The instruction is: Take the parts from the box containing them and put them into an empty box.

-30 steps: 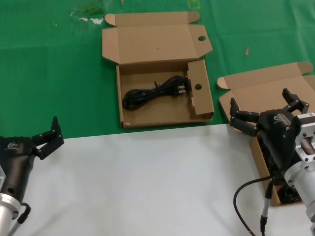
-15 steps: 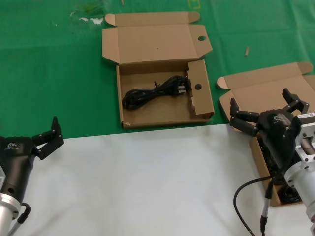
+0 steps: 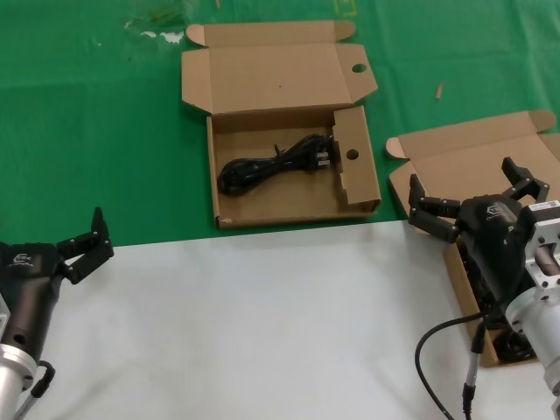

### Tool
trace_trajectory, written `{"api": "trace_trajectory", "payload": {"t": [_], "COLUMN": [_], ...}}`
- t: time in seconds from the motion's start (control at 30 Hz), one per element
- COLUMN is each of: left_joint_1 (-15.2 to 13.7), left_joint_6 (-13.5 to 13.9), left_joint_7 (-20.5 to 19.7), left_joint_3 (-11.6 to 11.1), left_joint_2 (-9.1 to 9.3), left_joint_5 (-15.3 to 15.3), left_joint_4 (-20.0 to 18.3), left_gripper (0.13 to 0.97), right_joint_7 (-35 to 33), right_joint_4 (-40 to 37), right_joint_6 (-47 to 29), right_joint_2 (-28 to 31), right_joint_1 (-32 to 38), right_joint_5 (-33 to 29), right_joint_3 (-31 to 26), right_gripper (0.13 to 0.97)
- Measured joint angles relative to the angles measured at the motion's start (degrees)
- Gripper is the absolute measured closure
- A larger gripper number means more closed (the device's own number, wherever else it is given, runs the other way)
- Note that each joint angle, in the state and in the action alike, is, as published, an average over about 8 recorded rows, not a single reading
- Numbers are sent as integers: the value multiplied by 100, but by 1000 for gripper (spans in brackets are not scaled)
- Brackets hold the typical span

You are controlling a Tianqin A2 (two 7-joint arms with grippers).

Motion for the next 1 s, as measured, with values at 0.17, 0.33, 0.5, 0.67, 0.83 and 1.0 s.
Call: {"api": "trace_trajectory", "payload": {"t": [0.17,0.33,0.5,0.67,0.83,1.0], "left_joint_1": [0,0,0,0,0,0], "left_joint_6": [0,0,0,0,0,0], "left_joint_7": [2,2,1,1,1,1], "left_joint_3": [0,0,0,0,0,0], "left_joint_2": [0,0,0,0,0,0], "left_joint_5": [0,0,0,0,0,0], "left_joint_4": [0,0,0,0,0,0], "left_gripper": [132,132,132,132,132,132], "right_joint_7": [0,0,0,0,0,0], "right_joint_4": [0,0,0,0,0,0], "right_joint_6": [0,0,0,0,0,0], "right_joint_2": [0,0,0,0,0,0], "right_joint_1": [0,0,0,0,0,0], "right_joint_5": [0,0,0,0,0,0], "right_joint_3": [0,0,0,0,0,0], "right_gripper": [129,129,129,129,129,129]}}
